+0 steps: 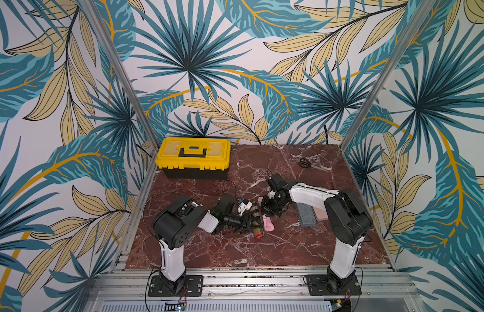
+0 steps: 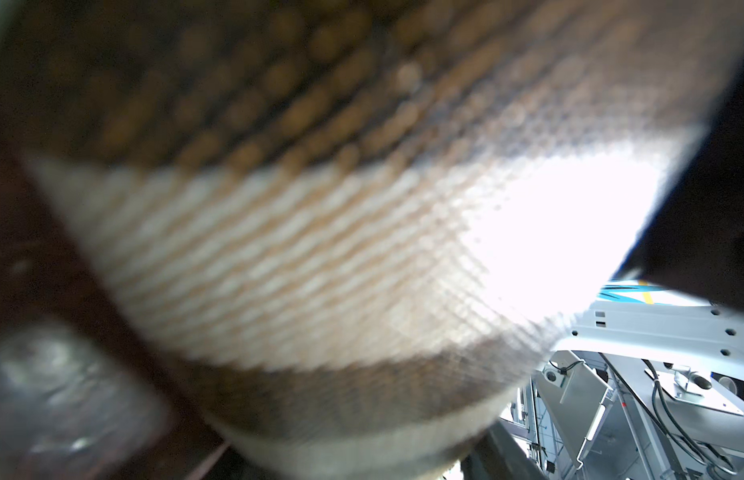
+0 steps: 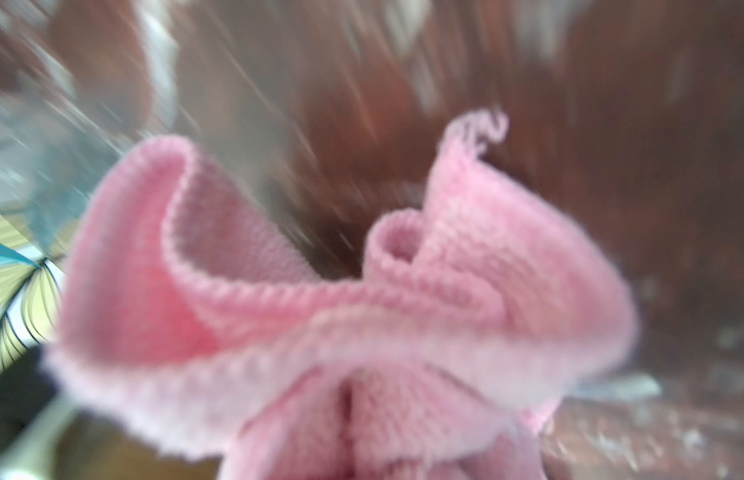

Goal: Wipe the eyeglass case
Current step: Wipe the dirt from the eyeglass case, then place the eyeglass case at the center of the board.

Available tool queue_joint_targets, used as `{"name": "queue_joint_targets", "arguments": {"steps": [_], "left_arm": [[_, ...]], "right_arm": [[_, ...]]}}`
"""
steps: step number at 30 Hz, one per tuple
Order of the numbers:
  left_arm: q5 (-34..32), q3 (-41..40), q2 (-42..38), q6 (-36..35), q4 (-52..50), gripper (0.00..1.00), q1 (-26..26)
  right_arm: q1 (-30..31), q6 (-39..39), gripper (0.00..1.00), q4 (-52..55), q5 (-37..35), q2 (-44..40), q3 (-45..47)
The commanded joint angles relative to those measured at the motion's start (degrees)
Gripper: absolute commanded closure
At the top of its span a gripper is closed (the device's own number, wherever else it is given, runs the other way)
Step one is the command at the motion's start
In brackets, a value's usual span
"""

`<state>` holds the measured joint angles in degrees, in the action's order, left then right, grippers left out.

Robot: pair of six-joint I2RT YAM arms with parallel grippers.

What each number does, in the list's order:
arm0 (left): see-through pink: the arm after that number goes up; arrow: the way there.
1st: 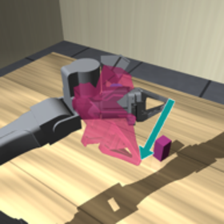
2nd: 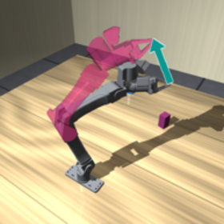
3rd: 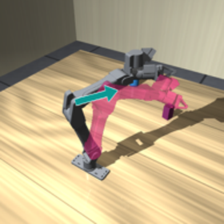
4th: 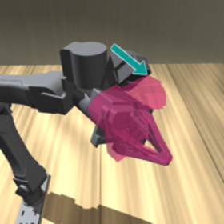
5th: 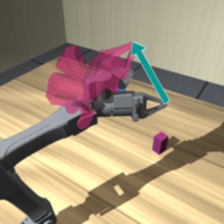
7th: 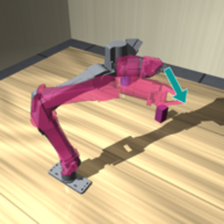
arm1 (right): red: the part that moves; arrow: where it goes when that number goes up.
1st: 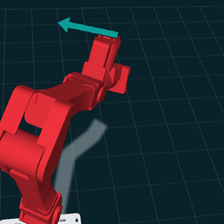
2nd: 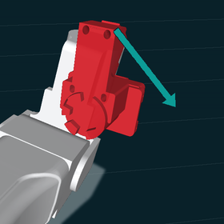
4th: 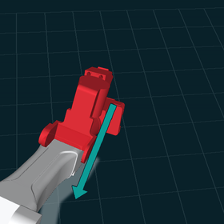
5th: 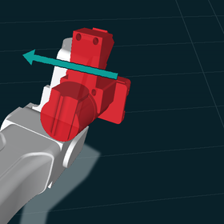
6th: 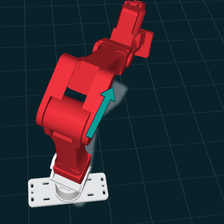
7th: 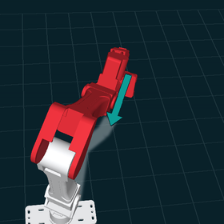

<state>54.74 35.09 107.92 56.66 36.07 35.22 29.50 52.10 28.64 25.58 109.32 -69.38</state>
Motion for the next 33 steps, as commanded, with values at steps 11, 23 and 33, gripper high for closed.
{"name": "queue_joint_targets", "arguments": {"steps": [11, 23, 33], "left_arm": [[-0.7, 0.0, -5.6, -3.4, -11.3, 1.00, 5.6], [-31.9, 22.8, -8.8, -4.7, -48.6, 0.93, 10.2], [-42.4, 52.2, 10.0, -3.7, -70.4, 0.83, 17.8]], "right_arm": [[-1.9, 2.6, 1.00, -16.7, 8.0, 3.2, -19.3], [-15.5, -6.4, 1.00, 4.0, -1.8, -14.8, -9.9], [-21.1, -11.8, 1.00, 11.0, -5.8, -22.6, -5.0]]}}
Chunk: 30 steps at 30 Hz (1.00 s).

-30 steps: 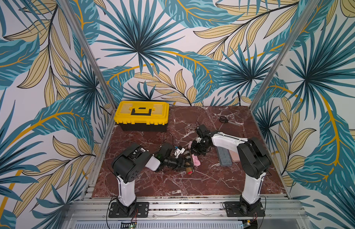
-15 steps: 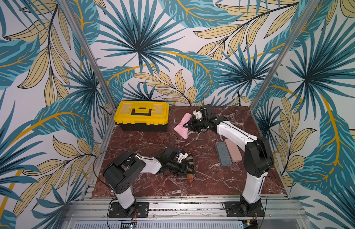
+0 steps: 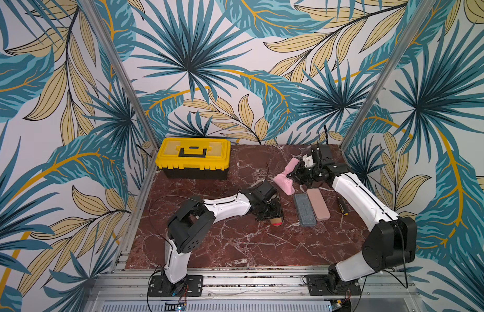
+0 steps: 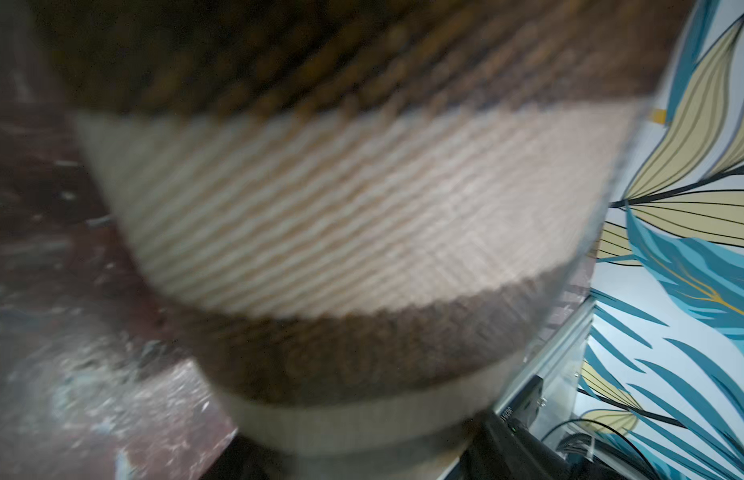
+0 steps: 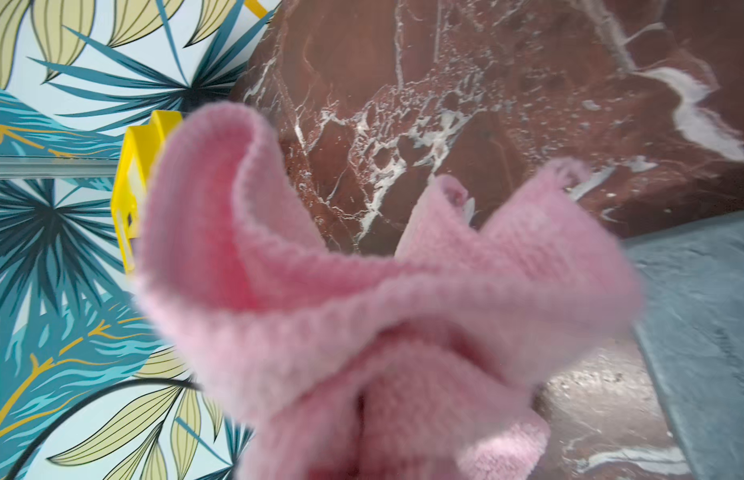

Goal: Wipe the eyeglass case
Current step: Place the eyeglass case at the center of the board.

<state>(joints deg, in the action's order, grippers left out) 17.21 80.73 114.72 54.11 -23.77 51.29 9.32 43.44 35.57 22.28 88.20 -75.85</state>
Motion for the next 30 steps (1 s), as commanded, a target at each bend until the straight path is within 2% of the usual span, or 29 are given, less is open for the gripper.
{"name": "queue_joint_targets", "arguments": {"steps": [1, 5, 9, 15, 17, 18, 19, 24, 30], "left_arm": [[-5.4, 9.8, 5.2, -1.3, -13.1, 0.82, 2.2], [-4.7, 17.3, 11.2, -0.4, -17.4, 0.77, 3.4], [-4.1, 20.1, 13.7, 0.6, -18.2, 0.72, 3.7], [-1.8, 22.1, 15.6, 1.1, -16.4, 0.48, 3.7], [-1.4, 22.2, 15.8, 1.2, -15.3, 0.35, 3.7], [-1.5, 22.1, 15.8, 1.3, -15.0, 0.24, 3.7], [-1.5, 22.2, 15.7, 1.3, -14.8, 0.02, 3.7], [-1.4, 21.9, 15.0, 1.2, -12.8, 0.00, 3.6], [1.6, 19.4, 13.2, 2.7, -4.2, 0.00, 3.7]], "right_arm": [[-1.2, -3.5, 1.00, 4.4, -3.0, -1.9, 1.6], [-2.0, -4.6, 1.00, 5.3, -4.2, -3.4, 2.0], [-2.8, -5.8, 1.00, 6.3, -4.6, -4.3, 2.6], [-4.2, -6.4, 1.00, 5.9, -4.3, -5.3, 4.2], [-4.5, -6.5, 1.00, 5.9, -4.0, -5.4, 4.5], [-4.5, -6.6, 1.00, 5.9, -3.9, -5.5, 4.6], [-4.6, -6.8, 1.00, 6.1, -3.8, -5.6, 4.7], [-5.3, -7.2, 1.00, 6.2, -3.9, -6.1, 5.4], [-6.2, -7.0, 1.00, 5.9, -4.3, -6.0, 6.6]]}}
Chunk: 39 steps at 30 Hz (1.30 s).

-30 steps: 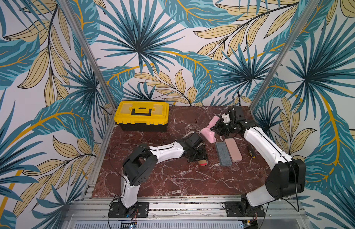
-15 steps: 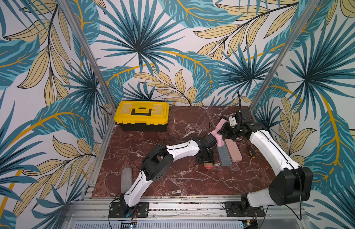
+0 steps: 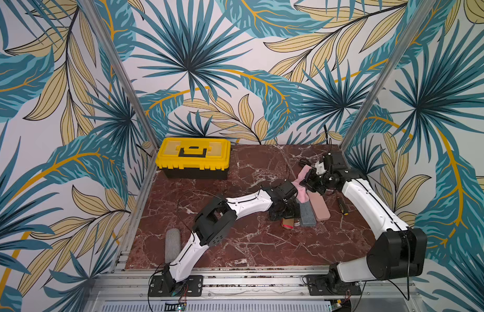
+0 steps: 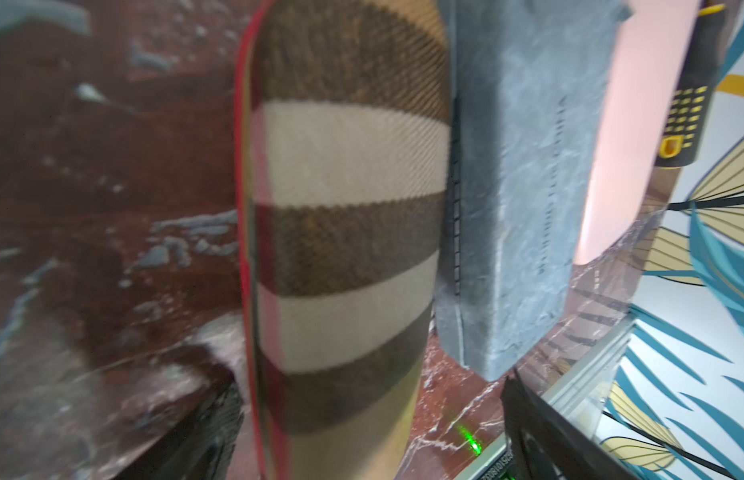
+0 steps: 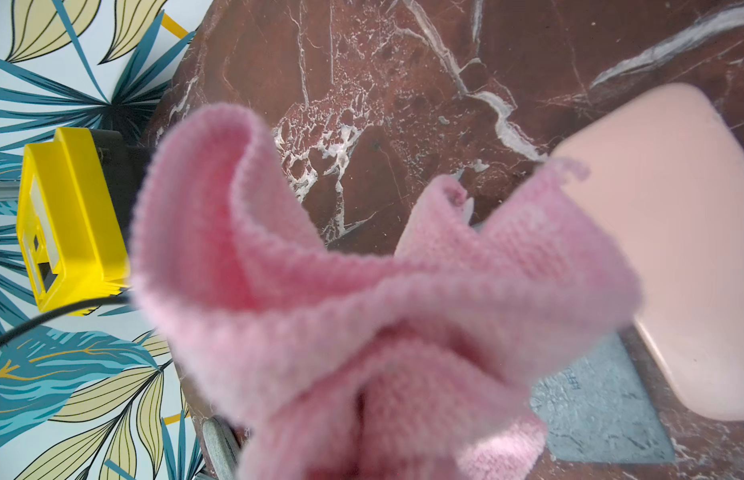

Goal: Wipe the eyeglass case
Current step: Place the eyeglass case at the center of the board, then place the cleaning item at the center of the board.

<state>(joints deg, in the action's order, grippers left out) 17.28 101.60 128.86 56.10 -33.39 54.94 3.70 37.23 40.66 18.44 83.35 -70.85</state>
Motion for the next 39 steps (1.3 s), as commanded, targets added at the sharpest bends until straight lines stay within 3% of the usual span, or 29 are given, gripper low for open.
{"name": "queue_joint_targets", "arguments": {"steps": [1, 8, 17, 23, 27, 30, 32, 36, 39], "left_arm": [[1.7, -1.5, -1.1, 0.6, 6.3, 0.00, 0.2], [0.8, -3.5, -4.3, -1.3, 7.5, 0.00, 0.6], [-9.1, -10.7, -16.5, -9.0, -0.7, 0.00, -1.0], [-28.3, -15.6, -26.2, -15.5, -9.0, 0.00, -2.1], [-40.9, -21.1, -32.7, -18.5, -7.8, 0.00, -3.5], [-45.0, -26.2, -38.1, -17.6, -3.5, 0.00, -5.8], [-43.0, -31.7, -41.7, -19.8, 4.4, 0.00, -7.7], [-31.9, -40.4, -47.2, -26.7, 21.5, 0.03, -10.2], [-24.2, -42.6, -46.6, -30.1, 25.7, 0.09, -10.2]], "right_arm": [[-0.7, -0.8, 1.00, 0.8, -0.6, -1.0, 1.8], [-1.0, -0.3, 1.00, 0.9, -1.2, 0.8, 1.6], [-1.0, -0.5, 1.00, 3.0, -3.7, 3.7, -3.3], [-0.2, -0.3, 1.00, 3.7, -6.4, 7.8, -6.9], [3.0, -2.0, 1.00, 5.6, -12.2, 12.2, -12.2], [5.9, -3.3, 1.00, 8.3, -16.8, 16.3, -17.7], [8.9, -3.5, 1.00, 8.8, -17.1, 18.9, -20.2], [15.4, -1.2, 1.00, 9.4, -14.0, 22.8, -22.0], [18.7, 3.3, 1.00, 4.7, -9.6, 22.4, -19.4]]}}
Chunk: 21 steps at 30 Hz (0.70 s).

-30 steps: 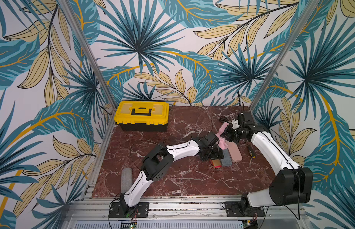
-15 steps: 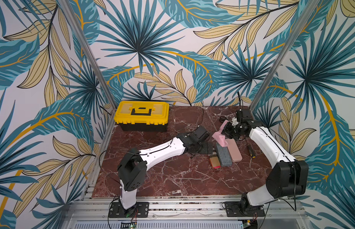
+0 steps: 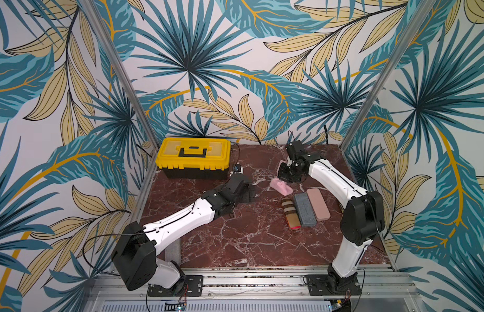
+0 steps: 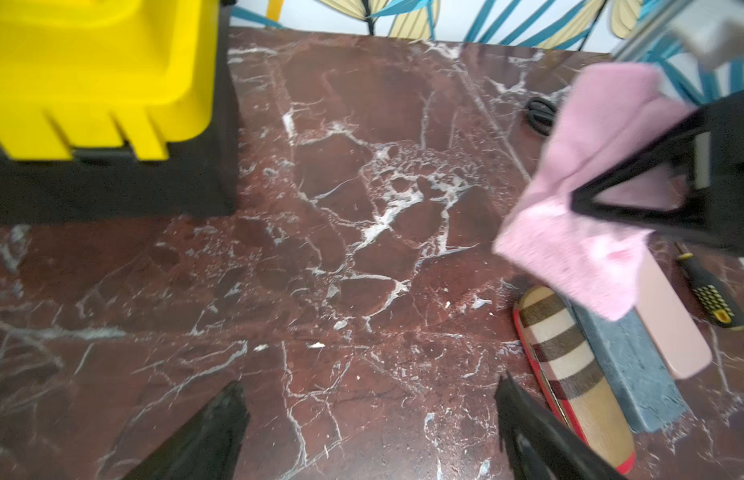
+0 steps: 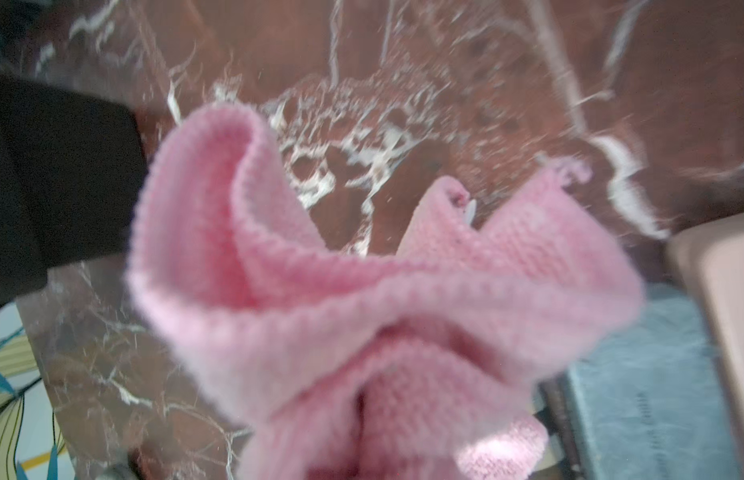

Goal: Wipe the eyeglass case
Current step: Place the cleaning item at the center of the board.

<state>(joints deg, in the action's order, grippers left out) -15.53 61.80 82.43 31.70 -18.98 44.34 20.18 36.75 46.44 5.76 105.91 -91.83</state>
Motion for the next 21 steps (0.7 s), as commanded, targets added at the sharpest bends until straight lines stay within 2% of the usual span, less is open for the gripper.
{"name": "queue_joint_targets", "arguments": {"steps": [1, 4, 6, 15, 19, 21], "left_arm": [[11.2, -3.4, 0.3, -6.2, 12.0, 0.11, 0.4], [19.5, -5.8, 2.5, -6.5, 16.9, 0.14, 0.5], [22.9, -7.2, 4.3, -6.7, 20.2, 0.16, 0.5], [24.8, -9.2, 9.4, -6.1, 16.5, 0.28, 0.3], [21.2, -8.7, 10.4, -5.7, 11.6, 0.38, 0.1], [20.6, -7.9, 11.3, -5.8, 10.3, 0.49, -0.2]], "right_arm": [[3.2, 4.7, 1.00, -1.7, 3.8, -0.2, 1.7], [6.4, 8.0, 1.00, -4.1, 8.2, 0.7, 2.9], [8.5, 9.6, 1.00, -4.4, 9.8, 1.5, 4.0], [11.3, 15.4, 1.00, -12.0, 16.2, 2.9, 9.9], [11.6, 15.4, 1.00, -12.0, 16.6, 3.3, 9.7], [11.9, 15.3, 0.99, -11.8, 16.8, 3.6, 9.8]]}}
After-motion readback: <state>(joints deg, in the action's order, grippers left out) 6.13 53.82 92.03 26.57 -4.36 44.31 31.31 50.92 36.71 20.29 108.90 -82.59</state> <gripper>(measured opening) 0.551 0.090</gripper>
